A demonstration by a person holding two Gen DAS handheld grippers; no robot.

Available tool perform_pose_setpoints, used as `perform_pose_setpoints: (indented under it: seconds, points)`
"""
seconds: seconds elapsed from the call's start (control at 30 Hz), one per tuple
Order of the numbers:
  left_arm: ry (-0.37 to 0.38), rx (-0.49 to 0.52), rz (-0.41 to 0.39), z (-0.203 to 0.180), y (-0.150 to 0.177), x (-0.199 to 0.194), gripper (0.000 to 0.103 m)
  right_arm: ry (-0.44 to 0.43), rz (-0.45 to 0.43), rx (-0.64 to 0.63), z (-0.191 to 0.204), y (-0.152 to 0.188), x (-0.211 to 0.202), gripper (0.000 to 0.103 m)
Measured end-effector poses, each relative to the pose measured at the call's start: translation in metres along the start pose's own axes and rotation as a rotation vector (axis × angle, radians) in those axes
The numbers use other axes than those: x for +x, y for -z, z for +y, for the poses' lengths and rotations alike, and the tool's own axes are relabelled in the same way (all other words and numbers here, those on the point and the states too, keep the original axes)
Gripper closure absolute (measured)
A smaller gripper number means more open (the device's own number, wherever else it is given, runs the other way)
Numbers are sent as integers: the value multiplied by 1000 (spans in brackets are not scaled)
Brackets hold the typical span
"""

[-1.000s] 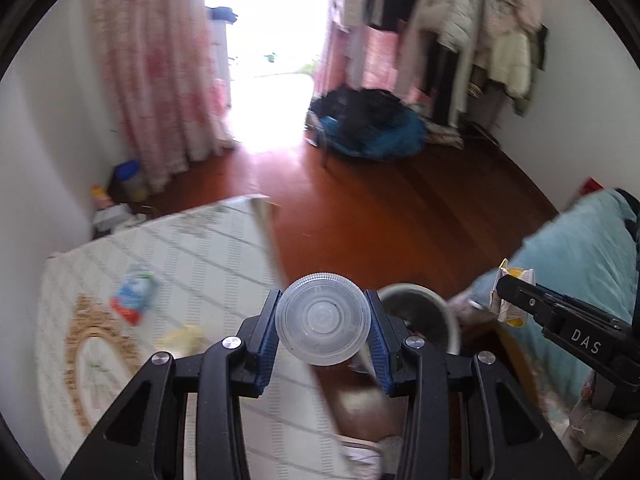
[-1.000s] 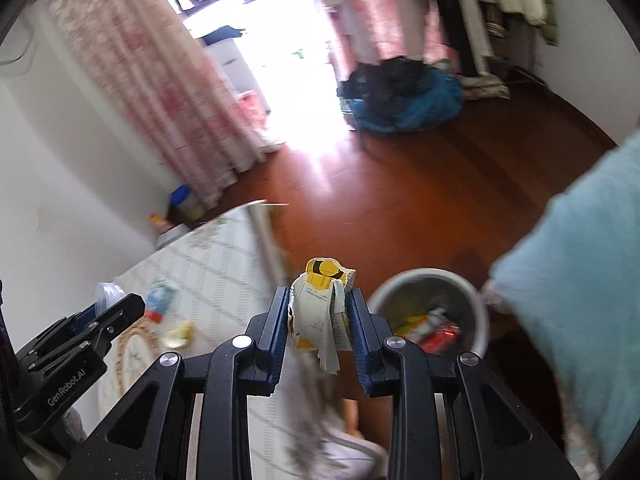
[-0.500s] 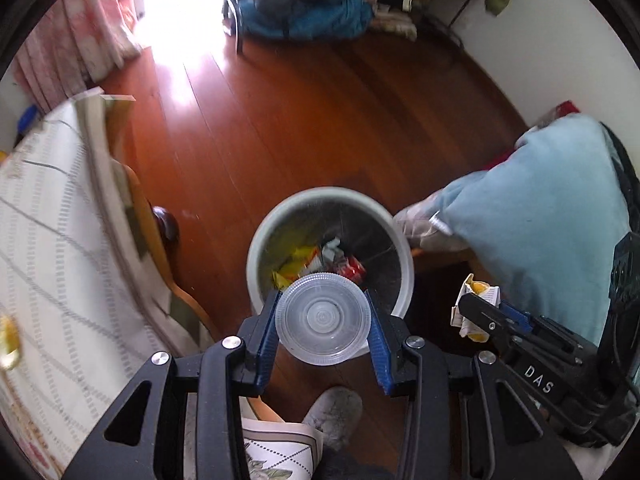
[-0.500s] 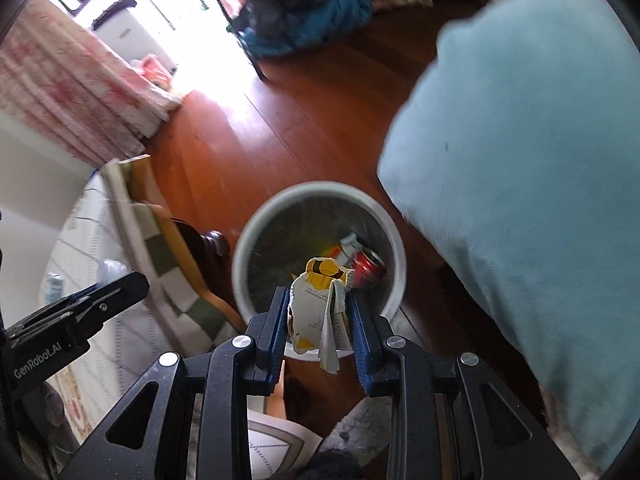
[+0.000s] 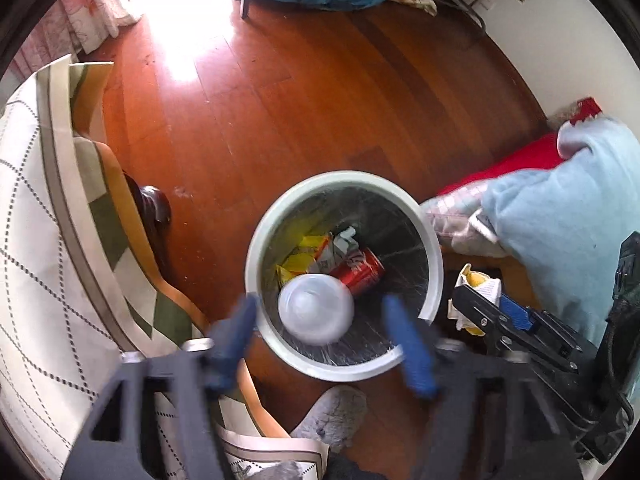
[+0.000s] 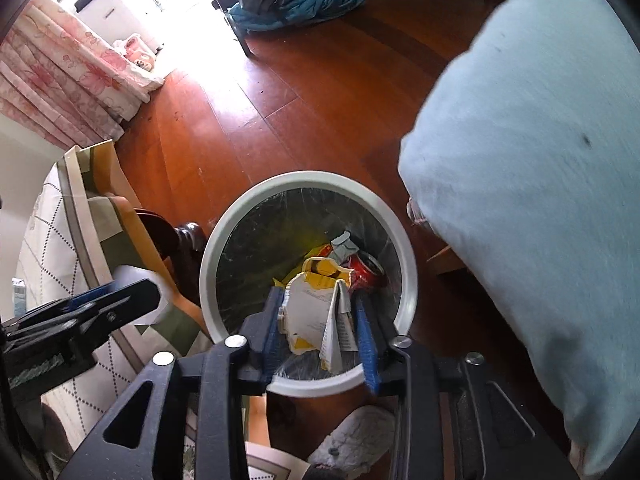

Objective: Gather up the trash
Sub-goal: 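Carry the wrapper and lid over the wastebasket and open both tools to drop them, then grasp the yellow lemon peel with the right tool while the left tool grasps the DHA Pure Milk carton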

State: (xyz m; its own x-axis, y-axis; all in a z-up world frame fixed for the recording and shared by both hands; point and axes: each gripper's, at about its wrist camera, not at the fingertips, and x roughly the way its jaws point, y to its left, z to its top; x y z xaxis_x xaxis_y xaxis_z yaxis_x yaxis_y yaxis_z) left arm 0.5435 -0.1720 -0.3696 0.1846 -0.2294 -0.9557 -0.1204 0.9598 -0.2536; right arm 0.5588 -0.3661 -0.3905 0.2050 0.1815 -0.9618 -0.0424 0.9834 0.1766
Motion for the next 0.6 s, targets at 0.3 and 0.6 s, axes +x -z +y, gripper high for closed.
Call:
perform_pose_setpoints:
  seconds: [0.3,0.6]
  points:
    - [-97,-14,-67,16,6,-38,8,60,-10,20,0,1,-18,10]
    - [-159,-64,-211,46,25,-124,7,41,-110,-27,42,4,-90,1]
